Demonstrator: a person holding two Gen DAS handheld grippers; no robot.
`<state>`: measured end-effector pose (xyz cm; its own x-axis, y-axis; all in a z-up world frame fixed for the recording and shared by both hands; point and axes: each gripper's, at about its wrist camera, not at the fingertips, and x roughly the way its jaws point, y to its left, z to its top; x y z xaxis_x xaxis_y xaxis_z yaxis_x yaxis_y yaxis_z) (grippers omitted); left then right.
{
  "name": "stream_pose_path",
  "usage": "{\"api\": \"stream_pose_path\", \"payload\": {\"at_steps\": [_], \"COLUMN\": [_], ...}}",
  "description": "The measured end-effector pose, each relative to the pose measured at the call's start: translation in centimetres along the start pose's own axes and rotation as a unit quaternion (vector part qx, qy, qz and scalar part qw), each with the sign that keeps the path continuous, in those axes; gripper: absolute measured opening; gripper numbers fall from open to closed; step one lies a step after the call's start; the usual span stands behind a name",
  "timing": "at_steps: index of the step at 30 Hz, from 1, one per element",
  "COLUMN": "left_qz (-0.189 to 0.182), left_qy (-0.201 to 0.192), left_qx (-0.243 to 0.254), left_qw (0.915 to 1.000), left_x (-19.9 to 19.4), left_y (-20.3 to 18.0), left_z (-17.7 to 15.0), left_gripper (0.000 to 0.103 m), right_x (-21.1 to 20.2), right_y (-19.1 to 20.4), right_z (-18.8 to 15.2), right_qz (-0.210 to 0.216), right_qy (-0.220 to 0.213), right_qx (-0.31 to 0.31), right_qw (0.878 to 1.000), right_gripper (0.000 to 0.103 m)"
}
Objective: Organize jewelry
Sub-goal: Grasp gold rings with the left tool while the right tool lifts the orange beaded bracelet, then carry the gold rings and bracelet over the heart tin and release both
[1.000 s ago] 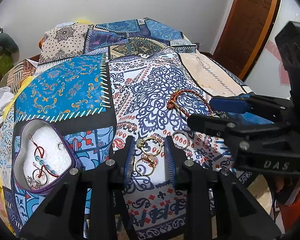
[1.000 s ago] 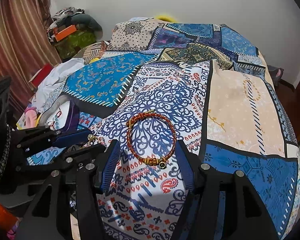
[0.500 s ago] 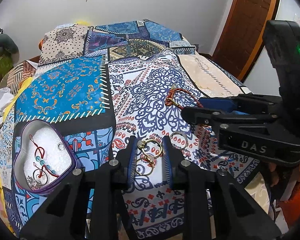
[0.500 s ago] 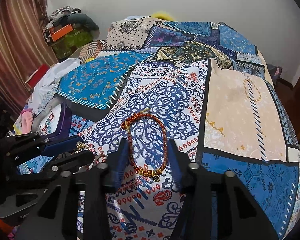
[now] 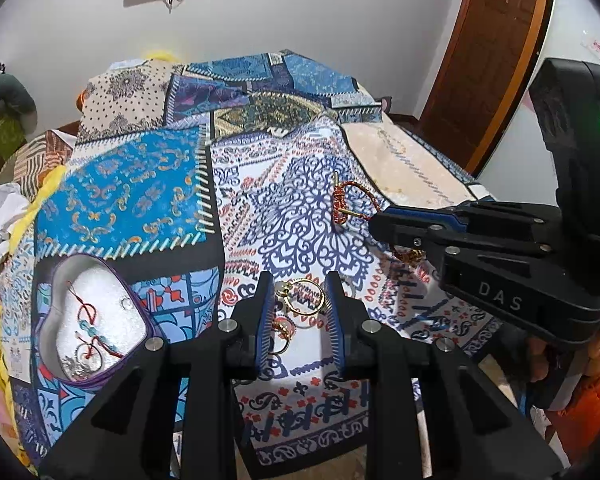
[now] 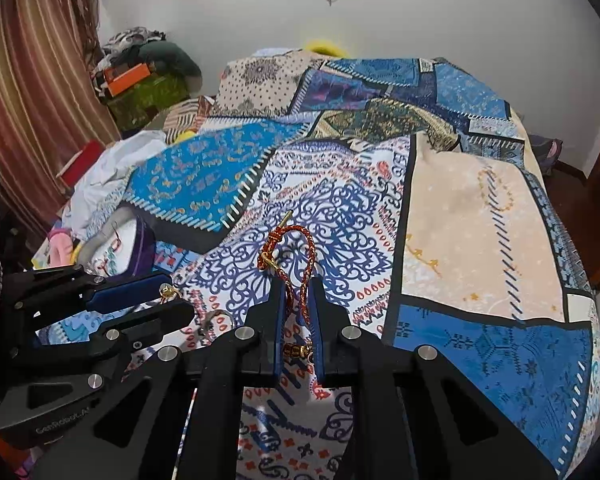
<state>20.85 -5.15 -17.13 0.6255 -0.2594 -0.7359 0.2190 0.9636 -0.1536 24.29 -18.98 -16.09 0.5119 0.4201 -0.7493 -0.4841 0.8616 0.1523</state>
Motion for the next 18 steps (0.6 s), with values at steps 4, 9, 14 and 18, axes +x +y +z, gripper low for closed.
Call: {"api": "stream_pose_path", "payload": {"at_steps": [4, 9, 14, 18], "left_qz": [0.002, 0.007, 0.013, 0.019], "left_qy": [-0.015, -0.031, -0.048, -0.061], "left_qx": [0.002, -0.004, -0.010, -0.017], "left_qw": [0.9999, 0.9995, 0.9987, 0.9978], "left_x": [-1.4, -3.1, -5.1, -6.8], "left_y": [-0.2, 0.1, 0.7, 1.5], "left_z": [0.4, 0.7, 0.7, 0.5], "left_gripper": [0.024, 0.024, 0.024, 0.024], "right_x": [-1.5, -3.4, -5.4, -6.6], "right_y": [0.4, 1.5, 3.2, 4.9], "right_z": [0.5, 1.2, 1.7, 2.1], "right_qz": [0.000, 0.003, 0.008, 0.013], "right_qy": [-0.018, -0.039, -0.060, -0.074], "right_qx": [0.000, -0.006, -0.016, -0.028], "right_qw": [1.000, 0.999, 0.998, 0.997], "right_gripper": [0.010, 0.010, 0.010, 0.010]}}
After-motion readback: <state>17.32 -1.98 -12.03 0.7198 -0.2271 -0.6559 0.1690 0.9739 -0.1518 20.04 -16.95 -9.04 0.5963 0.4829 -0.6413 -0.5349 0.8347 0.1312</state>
